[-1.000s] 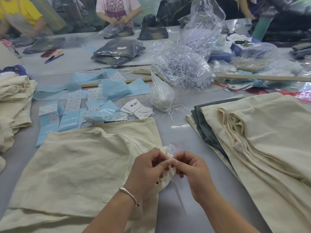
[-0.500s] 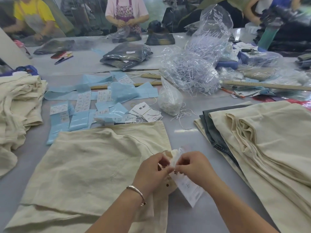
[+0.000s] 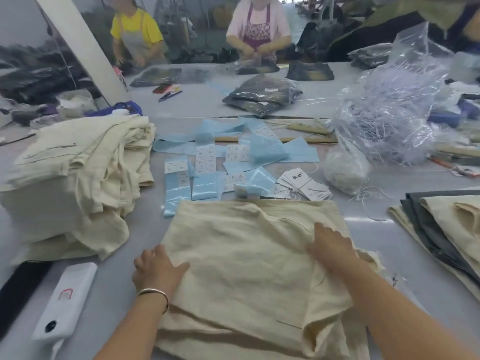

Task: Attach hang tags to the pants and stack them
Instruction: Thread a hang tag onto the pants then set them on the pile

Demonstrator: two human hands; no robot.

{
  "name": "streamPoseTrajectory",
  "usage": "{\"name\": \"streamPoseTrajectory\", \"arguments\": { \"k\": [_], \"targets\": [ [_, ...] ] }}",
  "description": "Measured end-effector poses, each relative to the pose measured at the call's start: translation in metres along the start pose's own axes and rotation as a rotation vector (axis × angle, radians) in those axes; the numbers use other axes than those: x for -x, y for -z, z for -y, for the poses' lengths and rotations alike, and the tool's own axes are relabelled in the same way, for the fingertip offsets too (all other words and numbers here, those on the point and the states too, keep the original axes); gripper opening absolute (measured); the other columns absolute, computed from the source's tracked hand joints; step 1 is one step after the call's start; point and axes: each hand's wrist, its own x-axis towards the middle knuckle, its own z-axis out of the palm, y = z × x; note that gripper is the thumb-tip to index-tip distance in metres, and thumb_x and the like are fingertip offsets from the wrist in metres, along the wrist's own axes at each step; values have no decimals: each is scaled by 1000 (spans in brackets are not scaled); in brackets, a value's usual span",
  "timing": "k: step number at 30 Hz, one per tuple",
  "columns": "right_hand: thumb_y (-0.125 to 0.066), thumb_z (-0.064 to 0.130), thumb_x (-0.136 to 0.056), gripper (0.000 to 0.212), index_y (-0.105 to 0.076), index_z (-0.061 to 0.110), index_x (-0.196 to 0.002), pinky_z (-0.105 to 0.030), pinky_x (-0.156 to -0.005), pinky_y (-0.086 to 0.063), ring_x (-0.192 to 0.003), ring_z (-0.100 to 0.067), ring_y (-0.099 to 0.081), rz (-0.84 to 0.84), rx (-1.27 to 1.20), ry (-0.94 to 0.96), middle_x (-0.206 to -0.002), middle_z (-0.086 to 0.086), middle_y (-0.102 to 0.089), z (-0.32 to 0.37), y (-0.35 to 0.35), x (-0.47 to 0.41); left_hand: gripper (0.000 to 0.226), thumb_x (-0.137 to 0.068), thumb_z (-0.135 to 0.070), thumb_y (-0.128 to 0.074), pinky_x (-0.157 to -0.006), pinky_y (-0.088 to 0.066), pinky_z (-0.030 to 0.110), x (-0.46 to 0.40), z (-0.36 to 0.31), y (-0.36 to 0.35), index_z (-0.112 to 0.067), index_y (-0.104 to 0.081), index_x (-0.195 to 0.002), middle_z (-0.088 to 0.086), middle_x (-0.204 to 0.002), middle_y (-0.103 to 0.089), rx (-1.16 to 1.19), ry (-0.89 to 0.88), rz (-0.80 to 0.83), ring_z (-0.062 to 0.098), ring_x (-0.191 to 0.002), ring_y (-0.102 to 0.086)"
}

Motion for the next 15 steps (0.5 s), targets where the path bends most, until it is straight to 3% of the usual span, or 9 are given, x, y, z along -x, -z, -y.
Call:
{"name": "streamPoseTrajectory", "arguments": {
  "k": [3,6,8,10,12,15],
  "targets": [
    [-53,28,-95,14,-60,15,-98,-27,-76,-35,-107,-25,-57,28,-207,66,-112,-8,-62,-3,11,-12,103,-66,-69,-71,-102,-38,46,-20,23,-5,-12,-30,-142,13,-143,-38,99,53,88,35,-131,-34],
    [-58,42,-92,32,-63,13,-81,-29,-70,-36,-91,-22,-58,57,-237,17,-97,-7,-66,-4,28,-14,85,-65,-53,-81,-92,-47,40,-28,25,-9,-7,-42,-125,14,-128,-57,290,-1,116,34,-116,-55],
    [-55,47,-89,28,-60,21,-98,-32,-82,-38,-105,-20,-55,-85,81,-99,-110,-2,-62,-4,26,-11,72,-58,-38,-89,-87,-51,39,-29,24,-6,-6,-51,-111,13,-114,-65,516,12,221,32,-102,-63],
    [-52,36,-89,34,-48,25,-121,-40,-96,-35,-119,-21,-45,-135,372,-155,-124,-2,-50,1,14,-6,64,-45,-23,-87,-85,-55,43,-29,25,1,-2,-62,-100,15,-103,-70,801,66,400,31,-90,-67],
    [-46,28,-91,42,-38,25,-132,-43,-102,-33,-125,-22,-38,-123,364,-67,-132,-2,-41,13,-1,-1,57,-44,-12,-79,-79,-58,46,-27,25,11,2,-67,-97,20,-94,-73,998,120,611,36,-83,-70],
    [-41,25,-92,56,-22,25,-145,-46,-107,-29,-134,-22,-33,-68,370,90,-145,1,-33,32,-23,6,40,-48,-2,-73,-59,-58,36,-24,26,23,5,-74,-87,22,-87,-73,1100,121,842,34,-71,-72]
  ]
}}
